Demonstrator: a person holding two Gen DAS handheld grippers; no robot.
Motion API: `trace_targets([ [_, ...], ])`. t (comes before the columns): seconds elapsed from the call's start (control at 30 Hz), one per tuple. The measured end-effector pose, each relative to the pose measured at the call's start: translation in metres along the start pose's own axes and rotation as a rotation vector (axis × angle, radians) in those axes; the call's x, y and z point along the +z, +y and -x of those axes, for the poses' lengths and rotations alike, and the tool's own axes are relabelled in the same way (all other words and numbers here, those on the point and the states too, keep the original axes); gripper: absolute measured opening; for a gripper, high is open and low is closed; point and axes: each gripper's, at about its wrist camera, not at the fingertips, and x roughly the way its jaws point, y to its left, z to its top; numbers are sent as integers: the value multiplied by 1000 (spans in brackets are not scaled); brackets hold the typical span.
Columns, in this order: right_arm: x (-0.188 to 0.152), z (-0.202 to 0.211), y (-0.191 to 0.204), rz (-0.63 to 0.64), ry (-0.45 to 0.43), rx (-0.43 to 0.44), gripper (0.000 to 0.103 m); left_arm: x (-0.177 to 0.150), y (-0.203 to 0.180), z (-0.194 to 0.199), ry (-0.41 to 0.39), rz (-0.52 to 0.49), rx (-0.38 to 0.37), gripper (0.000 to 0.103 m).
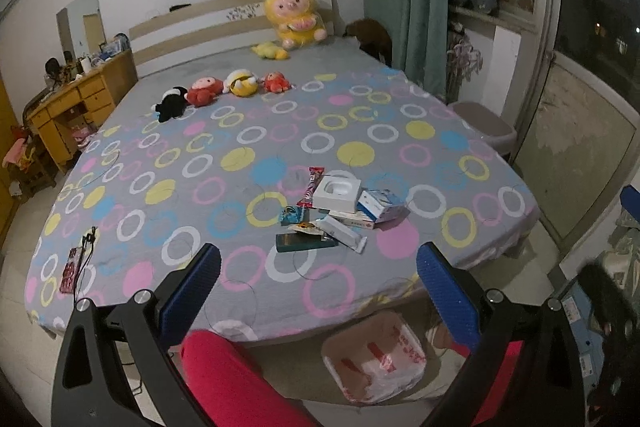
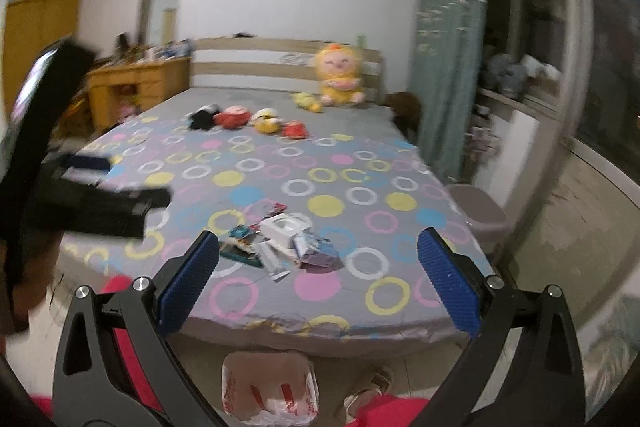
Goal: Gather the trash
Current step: 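Lower both tools toward the trash pile on the bed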
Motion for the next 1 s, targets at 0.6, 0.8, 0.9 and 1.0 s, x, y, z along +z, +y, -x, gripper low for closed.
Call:
trace_targets([
  [0.6,54,-132,-42,330,116,270,97,83,39,-164,335,-125,-136,96],
  [0.8,67,-181,-48,421,200,427,97,96,39,-221,421,-159,-146,96],
  [0.9,66,-209,-51,442,244,456,97,104,42,-250,456,-142,-146,96],
  [1.0,60,-239,-52,479,297,504,97,110,43,-278,484,-135,-167,96],
])
